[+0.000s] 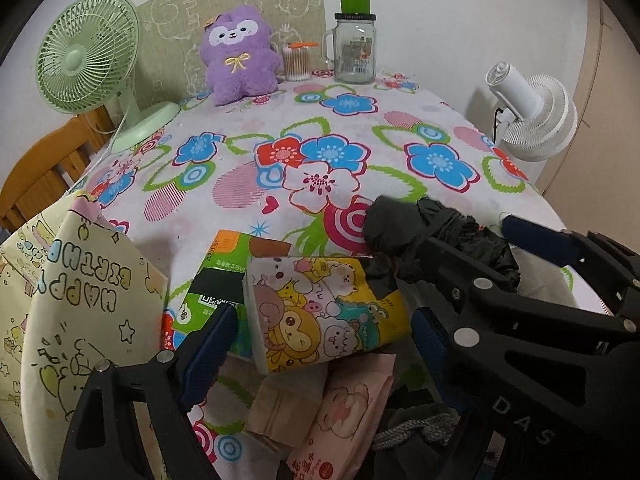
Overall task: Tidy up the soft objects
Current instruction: 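Grasp the black wrapped roll with the right tool while the left tool grasps the cartoon tissue pack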
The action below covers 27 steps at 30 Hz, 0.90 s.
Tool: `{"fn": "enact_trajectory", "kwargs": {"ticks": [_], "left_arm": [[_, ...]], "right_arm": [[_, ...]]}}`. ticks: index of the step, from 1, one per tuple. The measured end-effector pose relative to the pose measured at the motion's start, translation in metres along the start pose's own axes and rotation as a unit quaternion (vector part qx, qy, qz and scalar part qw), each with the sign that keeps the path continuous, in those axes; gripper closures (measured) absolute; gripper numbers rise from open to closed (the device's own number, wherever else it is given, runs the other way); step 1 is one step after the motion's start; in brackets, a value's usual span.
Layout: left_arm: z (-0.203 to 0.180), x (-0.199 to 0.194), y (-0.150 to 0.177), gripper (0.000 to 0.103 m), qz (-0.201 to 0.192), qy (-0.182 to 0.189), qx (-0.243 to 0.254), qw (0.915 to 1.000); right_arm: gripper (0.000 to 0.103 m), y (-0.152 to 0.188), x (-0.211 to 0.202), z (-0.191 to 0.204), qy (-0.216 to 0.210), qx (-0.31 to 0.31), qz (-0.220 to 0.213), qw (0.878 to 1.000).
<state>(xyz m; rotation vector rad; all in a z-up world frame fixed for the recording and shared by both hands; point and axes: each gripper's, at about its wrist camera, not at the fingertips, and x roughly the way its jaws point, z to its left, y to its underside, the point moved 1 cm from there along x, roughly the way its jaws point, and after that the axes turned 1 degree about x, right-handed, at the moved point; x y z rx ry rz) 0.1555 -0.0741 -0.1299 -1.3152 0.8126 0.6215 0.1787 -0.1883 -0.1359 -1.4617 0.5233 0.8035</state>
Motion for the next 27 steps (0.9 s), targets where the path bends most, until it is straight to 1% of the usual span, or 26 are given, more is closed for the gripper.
{"fn": "enact_trajectory", "kwargs": {"ticks": [1, 3, 5, 8, 15, 27], "left_arm": [[-0.001, 0.001, 0.000, 0.016, 0.000, -0.002, 0.003, 1.0000], [-0.002, 0.002, 0.001, 0.021, -0.002, -0.007, 0.009, 0.9999], [-0.003, 0.001, 0.002, 0.024, -0.006, -0.008, 0.012, 0.9999], [-0.002, 0.000, 0.002, 0.028, -0.009, -0.006, 0.011, 0.9999], [-0.002, -0.007, 0.004, 0.035, -0.017, -0.005, 0.012, 0.9998], [-0.004, -0.032, 0.008, 0.036, -0.047, -0.003, 0.016, 0.9988]], "right_arm": [[0.039, 0.001, 0.002, 0.001, -0.007, 0.000, 0.006, 1.000], [0.058, 0.003, 0.009, 0.002, -0.019, 0.002, 0.023, 1.000], [0.061, 0.004, 0.011, 0.001, -0.025, 0.007, 0.026, 0.999], [0.069, 0.004, 0.009, 0.001, -0.024, 0.006, 0.021, 0.999], [0.072, 0.005, 0.001, 0.001, -0.024, 0.009, 0.013, 1.000], [0.072, 0.009, -0.028, 0.005, -0.018, 0.010, -0.011, 1.000]]}}
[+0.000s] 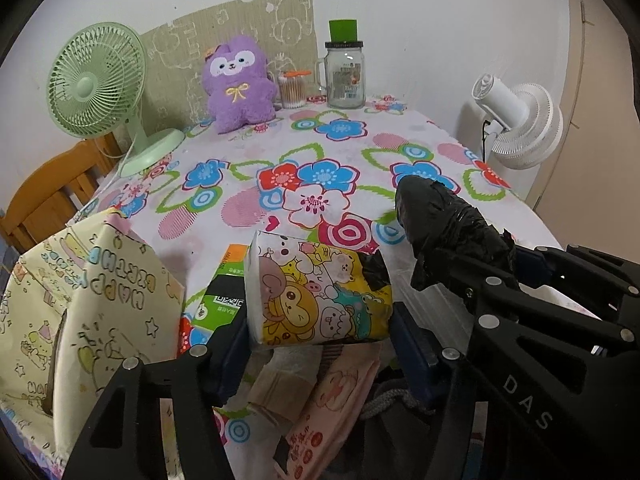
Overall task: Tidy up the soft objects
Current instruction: 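Grasp the black wrapped roll with the right tool while the left tool grasps the cartoon tissue pack, then carry the black roll with the right tool while the left tool carries the tissue pack over the box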
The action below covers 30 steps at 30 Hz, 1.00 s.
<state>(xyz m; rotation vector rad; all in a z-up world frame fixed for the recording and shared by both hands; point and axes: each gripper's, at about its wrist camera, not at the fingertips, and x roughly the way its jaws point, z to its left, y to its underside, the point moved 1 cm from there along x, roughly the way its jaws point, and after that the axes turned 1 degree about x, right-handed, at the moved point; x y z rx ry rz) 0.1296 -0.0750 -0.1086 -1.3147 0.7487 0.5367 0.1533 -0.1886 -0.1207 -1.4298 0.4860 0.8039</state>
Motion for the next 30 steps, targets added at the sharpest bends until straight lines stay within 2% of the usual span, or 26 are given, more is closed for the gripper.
{"fn": "enact_trajectory", "kwargs": {"ticks": [30], "left_arm": [[0.005, -0.081, 0.012, 0.036, -0.076, -0.002, 0.002, 0.9971]], "right_arm": [[0.072, 0.009, -0.088, 0.029, 0.026, -0.008, -0.070, 0.997]]}}
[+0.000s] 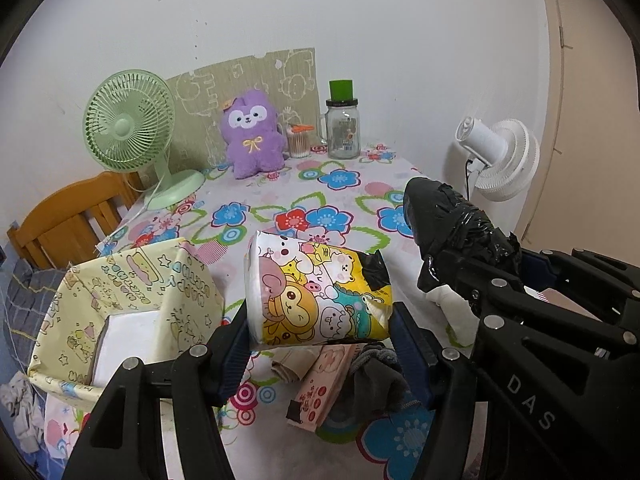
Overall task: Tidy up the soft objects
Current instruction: 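Carry the black roll with the right tool while the left tool carries the tissue pack over the box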
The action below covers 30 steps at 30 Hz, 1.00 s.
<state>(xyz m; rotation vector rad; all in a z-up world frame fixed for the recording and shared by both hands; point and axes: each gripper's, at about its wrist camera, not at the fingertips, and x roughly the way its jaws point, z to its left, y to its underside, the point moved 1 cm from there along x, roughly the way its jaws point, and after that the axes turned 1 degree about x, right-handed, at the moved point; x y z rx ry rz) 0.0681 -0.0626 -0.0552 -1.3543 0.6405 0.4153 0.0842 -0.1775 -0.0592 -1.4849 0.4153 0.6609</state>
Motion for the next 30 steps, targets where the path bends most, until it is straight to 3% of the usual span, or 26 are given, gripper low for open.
{"fn": "enact_trajectory", "kwargs": {"ticks": [30], "left_arm": [[0.039, -0.053, -0.010, 0.036, -0.037, 0.002, 0.006, 0.9993]], "right_arm": [[0.072, -0.019, -0.051, 0.055, 0.033, -0.004, -0.030, 0.999]]}}
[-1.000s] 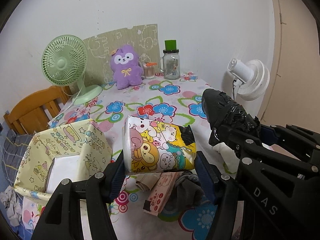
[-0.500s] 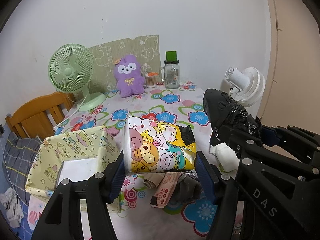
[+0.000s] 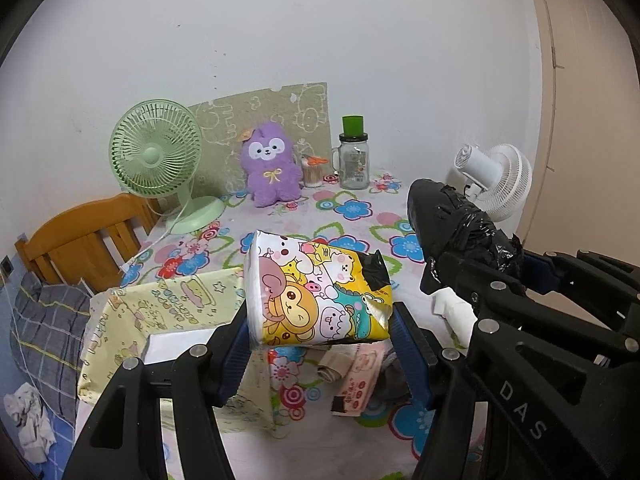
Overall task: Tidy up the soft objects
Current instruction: 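Carry the black roll with the right tool while the left tool carries the tissue pack over the box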
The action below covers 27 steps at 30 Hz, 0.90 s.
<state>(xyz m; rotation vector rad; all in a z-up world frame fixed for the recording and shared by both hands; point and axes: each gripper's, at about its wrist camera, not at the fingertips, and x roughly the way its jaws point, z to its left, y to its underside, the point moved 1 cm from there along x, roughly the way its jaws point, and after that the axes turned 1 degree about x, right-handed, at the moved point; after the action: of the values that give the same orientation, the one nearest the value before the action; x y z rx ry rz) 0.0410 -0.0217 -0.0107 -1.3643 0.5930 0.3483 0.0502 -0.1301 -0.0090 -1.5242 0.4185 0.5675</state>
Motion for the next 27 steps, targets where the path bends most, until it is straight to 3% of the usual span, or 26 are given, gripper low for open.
{"fn": "enact_trajectory", "kwargs": {"ticks": [27], "left_arm": [[0.089, 0.014, 0.004, 0.036, 0.020, -0.021, -0.033, 0.9990]], "right_arm": [[0.072, -0.021, 0.030, 0.088, -0.026, -0.038, 0.022, 0.999]]}}
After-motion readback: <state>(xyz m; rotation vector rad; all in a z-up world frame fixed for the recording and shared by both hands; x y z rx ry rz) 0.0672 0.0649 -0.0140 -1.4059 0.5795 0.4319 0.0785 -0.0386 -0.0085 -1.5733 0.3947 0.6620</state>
